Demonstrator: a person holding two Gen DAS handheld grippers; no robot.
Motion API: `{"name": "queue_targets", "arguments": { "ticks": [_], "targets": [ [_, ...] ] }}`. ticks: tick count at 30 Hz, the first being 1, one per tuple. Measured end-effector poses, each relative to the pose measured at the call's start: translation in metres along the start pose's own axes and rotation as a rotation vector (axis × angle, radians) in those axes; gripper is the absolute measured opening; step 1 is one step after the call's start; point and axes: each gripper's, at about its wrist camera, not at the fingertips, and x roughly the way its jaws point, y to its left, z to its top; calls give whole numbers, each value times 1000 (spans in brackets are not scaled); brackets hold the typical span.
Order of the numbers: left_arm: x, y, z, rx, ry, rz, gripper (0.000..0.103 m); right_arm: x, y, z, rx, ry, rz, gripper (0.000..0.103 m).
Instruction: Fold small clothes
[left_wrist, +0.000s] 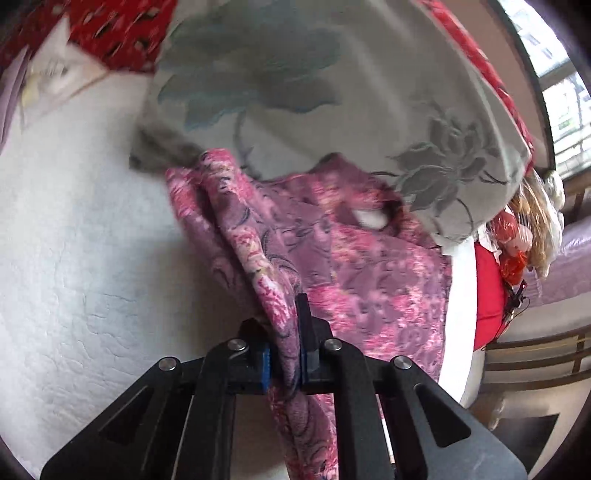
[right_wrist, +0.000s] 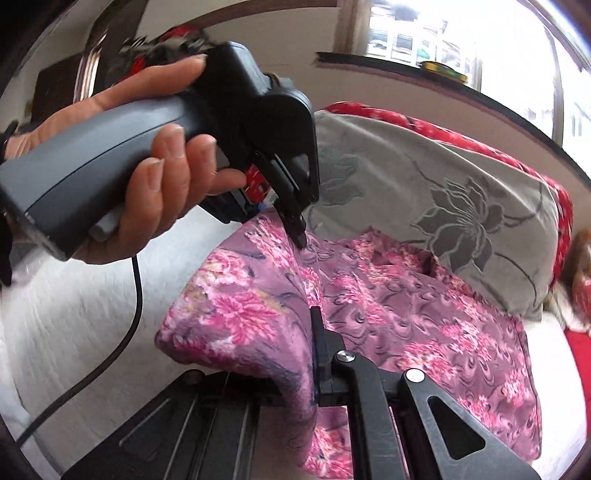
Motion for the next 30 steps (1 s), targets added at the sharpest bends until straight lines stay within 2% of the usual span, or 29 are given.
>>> {"name": "queue_targets", "arguments": {
  "ticks": [5, 11, 30],
  "targets": [
    [-6, -53, -2, 64, -27, 18, 8, -22, -34, 1, 102, -22, 12, 5],
    [-4, -96, -7, 112, -33, 46, 8, -38, -80, -6, 223, -40, 1, 5],
    [72, -229, -23, 237, 48, 93, 8, -58, -210, -59, 604, -16, 3, 5]
  ]
}}
